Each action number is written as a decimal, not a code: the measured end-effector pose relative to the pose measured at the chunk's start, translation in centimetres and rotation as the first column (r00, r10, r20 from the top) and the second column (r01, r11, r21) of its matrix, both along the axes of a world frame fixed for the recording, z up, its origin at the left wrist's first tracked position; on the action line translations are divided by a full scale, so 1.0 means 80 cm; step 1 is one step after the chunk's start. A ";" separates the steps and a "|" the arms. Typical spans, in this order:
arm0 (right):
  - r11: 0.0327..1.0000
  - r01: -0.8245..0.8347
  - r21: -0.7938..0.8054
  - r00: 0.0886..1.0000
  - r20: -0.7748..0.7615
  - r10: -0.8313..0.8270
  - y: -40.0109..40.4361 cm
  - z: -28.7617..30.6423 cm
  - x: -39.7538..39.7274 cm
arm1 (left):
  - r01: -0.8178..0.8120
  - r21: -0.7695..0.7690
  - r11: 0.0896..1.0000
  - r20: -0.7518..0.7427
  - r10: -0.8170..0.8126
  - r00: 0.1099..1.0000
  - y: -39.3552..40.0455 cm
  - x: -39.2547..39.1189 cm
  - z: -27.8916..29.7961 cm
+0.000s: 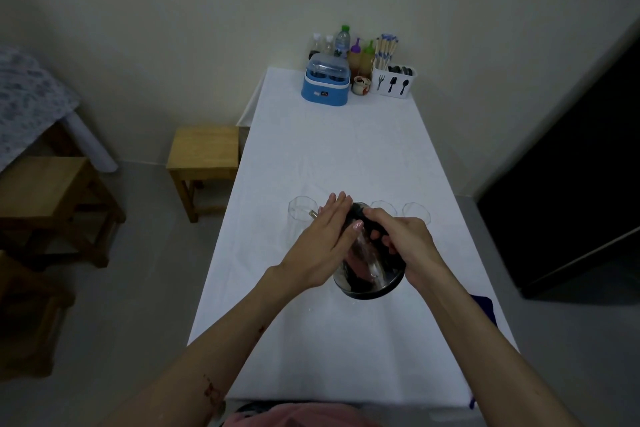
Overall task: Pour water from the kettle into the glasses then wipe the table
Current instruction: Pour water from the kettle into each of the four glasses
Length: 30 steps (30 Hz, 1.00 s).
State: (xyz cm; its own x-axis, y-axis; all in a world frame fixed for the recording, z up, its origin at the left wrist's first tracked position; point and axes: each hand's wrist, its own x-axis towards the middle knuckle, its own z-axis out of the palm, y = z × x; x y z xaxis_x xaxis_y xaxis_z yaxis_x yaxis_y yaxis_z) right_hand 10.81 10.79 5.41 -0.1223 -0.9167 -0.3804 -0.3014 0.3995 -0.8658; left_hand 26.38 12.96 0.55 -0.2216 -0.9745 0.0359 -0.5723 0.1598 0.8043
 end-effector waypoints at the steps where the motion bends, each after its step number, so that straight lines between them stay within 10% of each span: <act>1: 1.000 0.001 -0.001 1.000 0.000 -0.001 0.000 -0.001 0.000 | 0.001 0.000 1.000 0.000 -0.001 1.000 0.000 0.000 0.000; 30: 0.978 0.182 0.099 0.965 0.171 -0.196 0.025 -0.025 0.002 | 0.083 -0.013 0.996 0.005 -0.083 0.997 0.005 -0.002 0.004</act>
State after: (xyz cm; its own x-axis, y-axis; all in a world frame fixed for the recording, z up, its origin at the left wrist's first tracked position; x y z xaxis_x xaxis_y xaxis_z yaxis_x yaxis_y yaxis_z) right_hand 11.00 12.76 3.42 -0.2135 -0.8483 -0.4845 -0.0568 0.5059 -0.8607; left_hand 26.21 13.39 0.89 -0.3020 -0.9521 0.0476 -0.5600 0.2176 0.7994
